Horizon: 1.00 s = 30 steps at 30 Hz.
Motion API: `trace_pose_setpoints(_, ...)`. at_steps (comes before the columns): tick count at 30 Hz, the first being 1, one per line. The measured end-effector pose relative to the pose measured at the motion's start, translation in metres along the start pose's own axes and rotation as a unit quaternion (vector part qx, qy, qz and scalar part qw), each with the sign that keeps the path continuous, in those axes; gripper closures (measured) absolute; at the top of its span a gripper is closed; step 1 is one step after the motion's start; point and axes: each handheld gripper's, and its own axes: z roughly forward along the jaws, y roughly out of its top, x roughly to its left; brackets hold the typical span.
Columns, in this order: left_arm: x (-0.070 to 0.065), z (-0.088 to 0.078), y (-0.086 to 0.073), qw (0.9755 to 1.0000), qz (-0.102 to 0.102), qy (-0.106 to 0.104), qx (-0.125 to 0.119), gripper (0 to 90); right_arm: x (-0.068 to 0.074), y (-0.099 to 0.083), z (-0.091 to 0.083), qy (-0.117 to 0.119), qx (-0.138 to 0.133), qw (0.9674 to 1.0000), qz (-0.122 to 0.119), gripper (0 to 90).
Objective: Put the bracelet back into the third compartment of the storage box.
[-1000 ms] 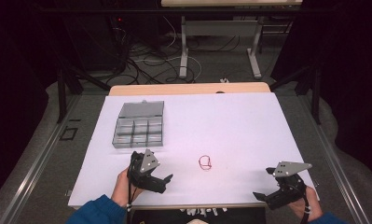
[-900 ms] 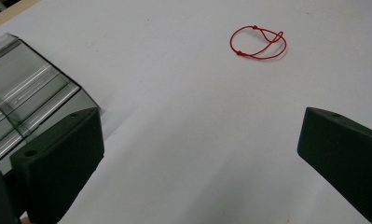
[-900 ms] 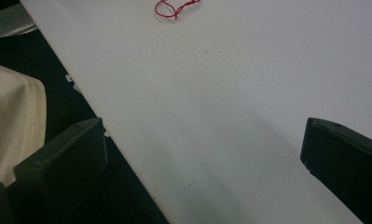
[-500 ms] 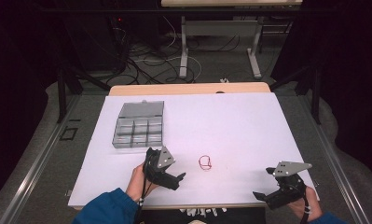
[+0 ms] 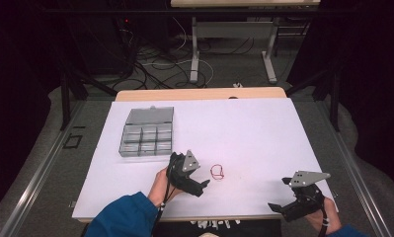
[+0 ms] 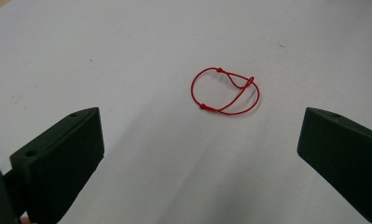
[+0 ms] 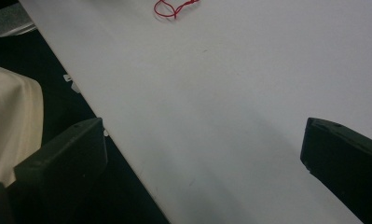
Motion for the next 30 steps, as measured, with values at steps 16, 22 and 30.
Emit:
trace_pose_setpoints(16, -0.006, 0.035, 0.015, 0.9993, 0.011, -0.032, 0.012, 13.8, 0.0, 0.0, 0.0, 0.001, -0.004, 1.0, 0.004, 0.0)
trace_pose_setpoints(22, -0.009, 0.045, 0.015, 0.9981, 0.025, -0.048, 0.029, 24.5, 0.001, 0.0, -0.001, 0.0, -0.008, 1.0, 0.001, 0.0)
trace_pose_setpoints(30, -0.013, 0.057, 0.014, 0.9957, 0.036, -0.067, 0.053, 52.9, 0.001, 0.0, -0.002, 0.002, -0.001, 1.0, 0.004, 0.0)
